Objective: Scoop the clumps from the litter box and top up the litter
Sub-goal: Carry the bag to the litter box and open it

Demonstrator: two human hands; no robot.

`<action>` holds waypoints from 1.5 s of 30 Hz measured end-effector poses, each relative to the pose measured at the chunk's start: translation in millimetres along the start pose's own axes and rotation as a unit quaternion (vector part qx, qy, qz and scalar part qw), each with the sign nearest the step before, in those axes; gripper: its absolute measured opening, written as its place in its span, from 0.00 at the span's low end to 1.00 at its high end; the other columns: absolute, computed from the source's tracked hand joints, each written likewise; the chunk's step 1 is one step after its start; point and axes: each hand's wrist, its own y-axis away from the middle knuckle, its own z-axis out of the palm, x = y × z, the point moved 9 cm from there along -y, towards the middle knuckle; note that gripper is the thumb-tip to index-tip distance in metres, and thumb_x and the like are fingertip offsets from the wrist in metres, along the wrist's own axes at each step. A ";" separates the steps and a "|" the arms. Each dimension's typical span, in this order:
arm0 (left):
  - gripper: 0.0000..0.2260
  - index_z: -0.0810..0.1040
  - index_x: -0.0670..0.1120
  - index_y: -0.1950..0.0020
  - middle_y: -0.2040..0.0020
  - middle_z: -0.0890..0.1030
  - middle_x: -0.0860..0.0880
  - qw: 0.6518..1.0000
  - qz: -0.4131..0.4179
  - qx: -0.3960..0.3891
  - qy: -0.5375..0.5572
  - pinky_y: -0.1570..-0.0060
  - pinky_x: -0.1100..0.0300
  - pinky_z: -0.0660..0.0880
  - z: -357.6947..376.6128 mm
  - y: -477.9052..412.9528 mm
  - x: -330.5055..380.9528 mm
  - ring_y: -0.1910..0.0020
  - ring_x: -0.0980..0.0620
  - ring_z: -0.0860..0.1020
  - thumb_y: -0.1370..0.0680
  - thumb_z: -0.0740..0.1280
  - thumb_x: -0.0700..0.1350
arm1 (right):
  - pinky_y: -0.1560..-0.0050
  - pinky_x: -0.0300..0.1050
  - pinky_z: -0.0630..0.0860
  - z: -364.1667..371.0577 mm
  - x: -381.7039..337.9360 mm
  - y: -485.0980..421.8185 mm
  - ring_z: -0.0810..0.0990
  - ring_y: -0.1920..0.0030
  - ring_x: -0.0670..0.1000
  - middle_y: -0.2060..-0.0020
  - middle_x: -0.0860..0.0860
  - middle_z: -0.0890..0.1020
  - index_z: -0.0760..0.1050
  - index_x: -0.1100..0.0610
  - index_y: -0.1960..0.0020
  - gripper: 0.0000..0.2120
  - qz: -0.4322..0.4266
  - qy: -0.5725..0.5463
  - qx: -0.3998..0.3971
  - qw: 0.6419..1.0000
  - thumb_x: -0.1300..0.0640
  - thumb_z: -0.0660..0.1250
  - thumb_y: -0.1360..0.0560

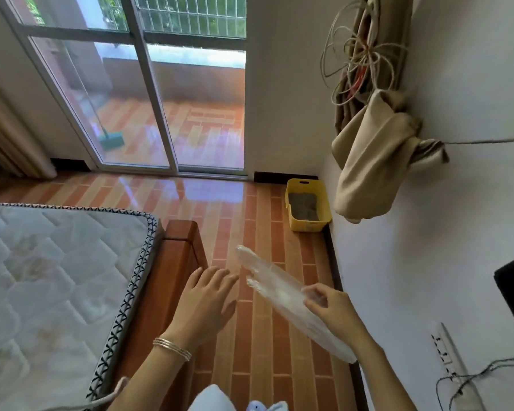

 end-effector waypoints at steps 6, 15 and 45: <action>0.20 0.77 0.51 0.41 0.46 0.81 0.52 1.000 0.004 -0.013 0.013 0.45 0.49 0.75 28.0 -58.1 -47.7 0.46 0.50 0.78 0.28 0.56 0.56 | 0.56 0.32 0.75 16.3 -2.6 -68.1 0.78 0.52 0.39 0.54 0.41 0.80 0.76 0.46 0.47 0.08 0.015 -0.019 -0.022 0.999 0.54 0.67 0.26; 0.21 0.78 0.52 0.40 0.45 0.80 0.53 0.999 0.025 -0.032 0.013 0.45 0.50 0.75 44.9 -197.0 -162.6 0.45 0.49 0.78 0.27 0.55 0.58 | 0.55 0.30 0.73 3.3 -42.5 -221.2 0.77 0.49 0.40 0.52 0.41 0.79 0.74 0.45 0.48 0.08 0.037 -0.026 0.030 0.999 0.55 0.67 0.25; 0.20 0.75 0.51 0.39 0.43 0.80 0.51 0.994 0.108 -0.011 0.031 0.45 0.51 0.75 112.4 -610.9 -334.0 0.45 0.49 0.79 0.26 0.58 0.57 | 0.53 0.33 0.75 -91.4 -112.7 -648.9 0.77 0.49 0.41 0.52 0.43 0.80 0.75 0.48 0.45 0.09 0.047 0.010 0.069 0.996 0.55 0.66 0.25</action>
